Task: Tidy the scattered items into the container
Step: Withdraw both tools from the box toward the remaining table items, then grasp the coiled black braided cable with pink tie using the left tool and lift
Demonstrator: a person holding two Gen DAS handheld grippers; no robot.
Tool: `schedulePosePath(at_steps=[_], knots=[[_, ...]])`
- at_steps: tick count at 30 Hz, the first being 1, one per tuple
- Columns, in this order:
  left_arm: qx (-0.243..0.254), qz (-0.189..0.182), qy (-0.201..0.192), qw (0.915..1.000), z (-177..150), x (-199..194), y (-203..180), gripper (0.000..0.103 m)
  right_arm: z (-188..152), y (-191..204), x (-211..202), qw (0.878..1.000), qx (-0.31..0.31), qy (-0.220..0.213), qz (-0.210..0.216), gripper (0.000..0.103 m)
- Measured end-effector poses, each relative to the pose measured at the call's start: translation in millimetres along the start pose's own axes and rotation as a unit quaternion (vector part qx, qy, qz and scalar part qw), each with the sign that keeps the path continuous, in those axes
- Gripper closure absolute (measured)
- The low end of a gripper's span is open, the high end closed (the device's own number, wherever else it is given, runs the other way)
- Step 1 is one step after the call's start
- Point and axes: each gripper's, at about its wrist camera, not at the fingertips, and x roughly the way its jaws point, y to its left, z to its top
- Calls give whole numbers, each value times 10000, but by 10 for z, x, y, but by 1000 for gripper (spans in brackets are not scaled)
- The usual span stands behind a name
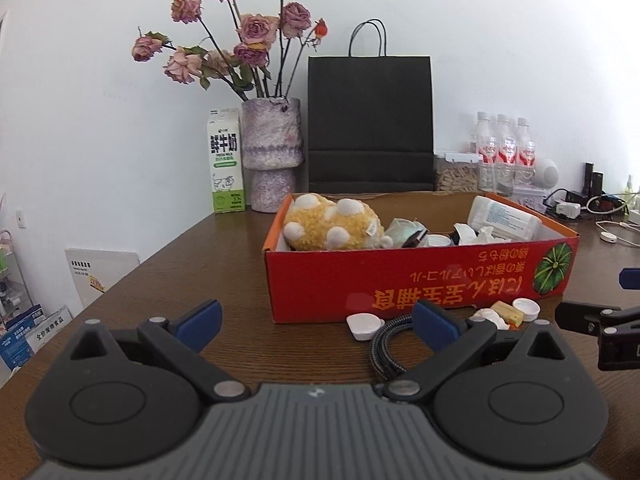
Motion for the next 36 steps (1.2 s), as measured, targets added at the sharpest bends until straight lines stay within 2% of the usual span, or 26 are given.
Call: schedulePosePath(at_steps=[4, 10, 13, 16, 27, 36], knots=[[249, -417, 275, 9984, -1, 79, -129, 0, 3, -35, 46, 9998, 112, 133, -94, 0], [428, -953, 824, 9911, -19, 270, -374, 0, -4, -119, 107, 9986, 352, 315, -220, 0], [472, -941, 993, 9895, -29, 340, -441, 0, -9, -159, 146, 9975, 477, 428, -311, 0], [463, -777, 1144, 9893, -31, 416, -465, 0, -17, -204, 192, 9964, 599, 559, -232, 0], [129, -681, 1682, 9833, -28, 659, -450, 0, -26, -212, 245, 9951, 661, 730, -100, 0], [134, -581, 1691, 9838, -16, 695, -500, 0, -23, -197, 253, 9953, 615, 751, -65, 0]])
